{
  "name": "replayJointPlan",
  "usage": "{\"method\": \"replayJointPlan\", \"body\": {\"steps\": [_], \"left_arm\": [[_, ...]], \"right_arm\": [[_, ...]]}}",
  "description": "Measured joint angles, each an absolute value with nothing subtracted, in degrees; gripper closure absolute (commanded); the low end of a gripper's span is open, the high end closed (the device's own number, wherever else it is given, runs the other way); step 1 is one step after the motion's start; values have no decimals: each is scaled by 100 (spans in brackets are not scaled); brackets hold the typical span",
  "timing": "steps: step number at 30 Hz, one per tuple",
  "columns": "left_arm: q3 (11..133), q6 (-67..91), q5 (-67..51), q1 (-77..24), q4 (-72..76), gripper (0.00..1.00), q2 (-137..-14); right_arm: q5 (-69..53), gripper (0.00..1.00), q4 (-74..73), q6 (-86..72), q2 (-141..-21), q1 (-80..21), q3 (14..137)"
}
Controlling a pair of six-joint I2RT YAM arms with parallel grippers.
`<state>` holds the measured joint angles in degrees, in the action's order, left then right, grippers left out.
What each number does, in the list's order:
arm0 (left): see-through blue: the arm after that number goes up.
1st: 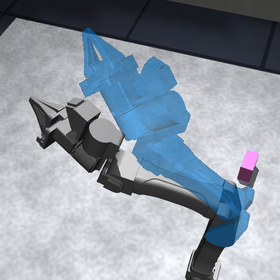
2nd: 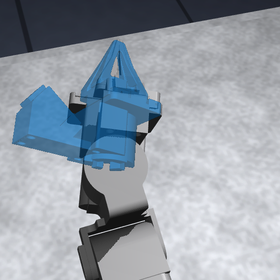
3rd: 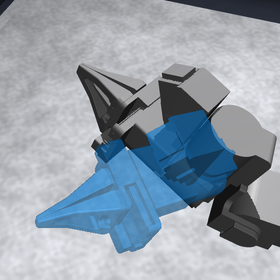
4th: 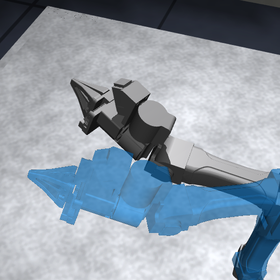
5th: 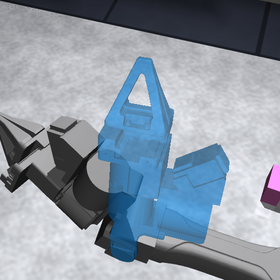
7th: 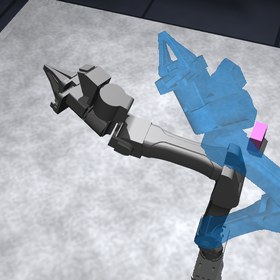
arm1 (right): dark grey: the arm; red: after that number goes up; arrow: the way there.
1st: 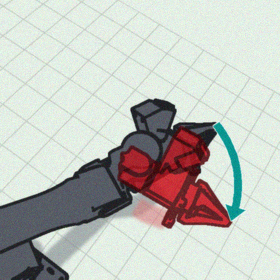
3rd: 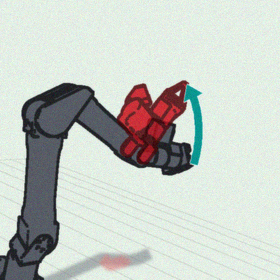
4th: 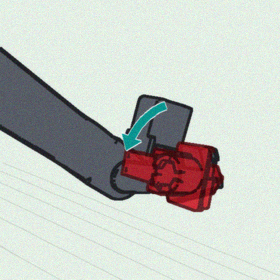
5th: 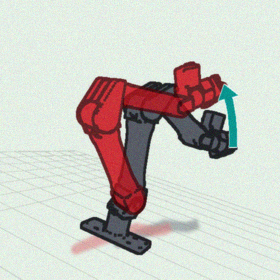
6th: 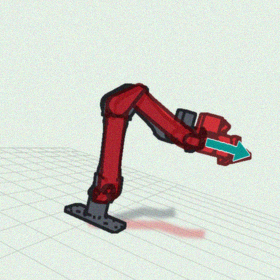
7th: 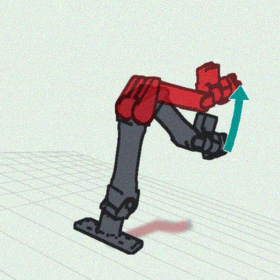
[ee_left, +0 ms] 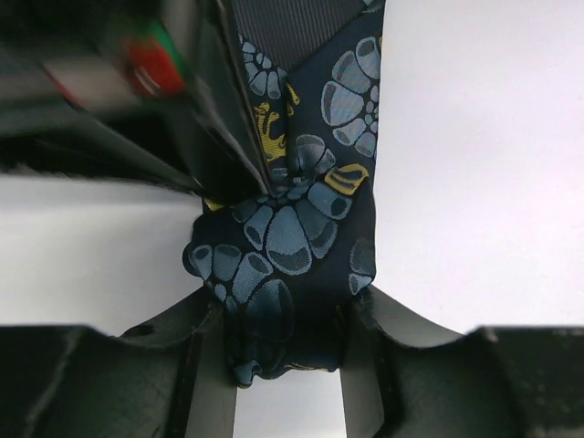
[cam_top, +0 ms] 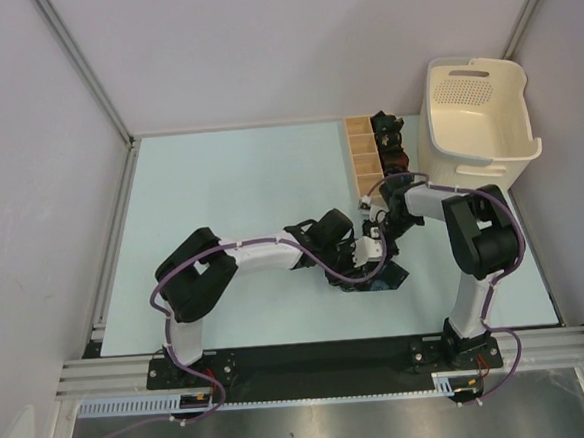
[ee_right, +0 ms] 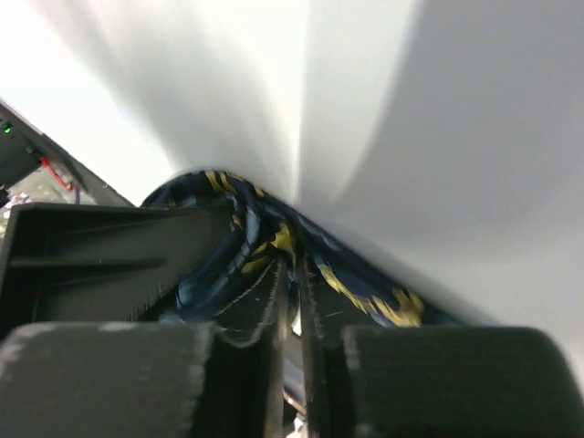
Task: Roll the ties
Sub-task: Roll the tie at the center of the board.
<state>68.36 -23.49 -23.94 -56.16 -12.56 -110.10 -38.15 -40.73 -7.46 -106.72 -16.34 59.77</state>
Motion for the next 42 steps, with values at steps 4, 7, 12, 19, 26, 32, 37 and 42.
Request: {"method": "replayJointPlan", "body": {"steps": [4, 7, 12, 19, 26, 32, 37, 42], "left_arm": [[6816, -2471, -2161, -5728, -1247, 71, -10982], [6764, -2558, -2095, -5754, -1199, 70, -10956], [6718, -2668, -2036, -5780, -1151, 67, -10934], [6716, -2808, -2018, -5798, -1170, 62, -10930], [6713, -2917, -2027, -5800, -1208, 34, -10927], [6536, -2936, -2250, -5730, -1109, 16, -10820], [6493, -2744, -2475, -5557, -1037, 13, -10711], [6506, -2438, -2724, -5487, -840, 12, -10709]], "right_arm": [[-3970, 61, -4665, -381, -10672, -1131, 6296], [-4180, 59, -5048, -84, -10663, -801, 6576], [-4622, 55, -5282, 8, -10545, -786, 6381], [-4928, 58, -5089, -167, -10431, -1181, 5933], [-5022, 100, -4853, -276, -10499, -1343, 5896], [-4908, 100, -4906, -294, -10711, -1022, 5894], [-4541, 100, -5129, -276, -10960, -873, 6003], [-4106, 100, -5382, -211, -11166, -880, 6182]]}}
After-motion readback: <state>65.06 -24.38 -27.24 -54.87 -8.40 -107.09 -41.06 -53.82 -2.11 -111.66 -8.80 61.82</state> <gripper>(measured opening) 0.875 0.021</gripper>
